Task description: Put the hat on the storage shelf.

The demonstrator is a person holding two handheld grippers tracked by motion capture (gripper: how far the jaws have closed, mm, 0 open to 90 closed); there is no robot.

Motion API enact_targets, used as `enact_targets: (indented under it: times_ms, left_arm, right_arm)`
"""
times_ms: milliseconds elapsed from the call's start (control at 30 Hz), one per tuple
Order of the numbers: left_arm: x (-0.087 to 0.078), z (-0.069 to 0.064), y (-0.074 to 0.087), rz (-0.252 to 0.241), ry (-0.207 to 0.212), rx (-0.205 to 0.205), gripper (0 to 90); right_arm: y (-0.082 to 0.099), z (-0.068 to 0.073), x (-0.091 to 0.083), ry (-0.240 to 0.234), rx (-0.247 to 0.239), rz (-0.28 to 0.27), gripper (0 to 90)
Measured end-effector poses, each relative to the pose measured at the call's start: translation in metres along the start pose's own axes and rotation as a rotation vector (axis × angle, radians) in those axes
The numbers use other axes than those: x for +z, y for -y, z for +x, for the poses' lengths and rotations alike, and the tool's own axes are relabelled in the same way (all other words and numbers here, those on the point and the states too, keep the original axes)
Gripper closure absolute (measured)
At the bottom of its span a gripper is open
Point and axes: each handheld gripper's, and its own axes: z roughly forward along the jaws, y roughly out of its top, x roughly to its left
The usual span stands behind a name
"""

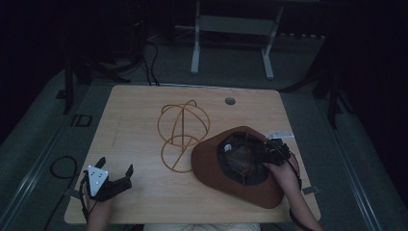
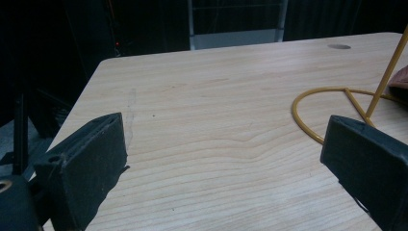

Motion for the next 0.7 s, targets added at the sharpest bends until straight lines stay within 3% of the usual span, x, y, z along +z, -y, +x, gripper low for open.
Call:
enact_targets:
  times_ms: [100,267,300,433,500,567,600,700]
  left_arm:
    - [0.0,0.0,0.0,0.003,-0.004,0.002,2.9]
    - [0.0,0.0,0.0,0.003,-0.004,-0.001,2.9]
    - [0.0,0.0,0.0,0.003,-0.003,-0.002,3.0]
    - [0.001,0.0,0.0,0.01,0.0,0.001,2.9]
    - [0.001,-0.001,0.0,0.009,0.0,0.001,2.9]
    - [0.001,-0.001,0.0,0.009,0.0,0.001,2.9]
    - [0.0,0.0,0.0,0.003,0.0,-0.008,2.9]
    - [0.0,0.0,0.0,-0.01,0.02,-0.036,2.9]
  right_arm:
    - [0.001,0.003,0.005,-0.007,-0.018,0.021,31.9]
    - [0.003,0.008,0.011,0.074,-0.049,0.025,43.1]
    - [0.004,0.008,0.012,0.073,-0.043,0.021,45.7]
    - [0.009,0.011,0.013,0.15,-0.104,0.005,64.7]
    - [0.01,0.01,0.013,0.173,-0.103,-0.006,72.6]
    - [0.01,0.01,0.012,0.181,-0.104,-0.008,72.6]
    - [0.009,0.008,0.009,0.178,-0.087,-0.03,82.2]
    - [0.004,0.005,0.001,0.159,-0.067,-0.068,83.6]
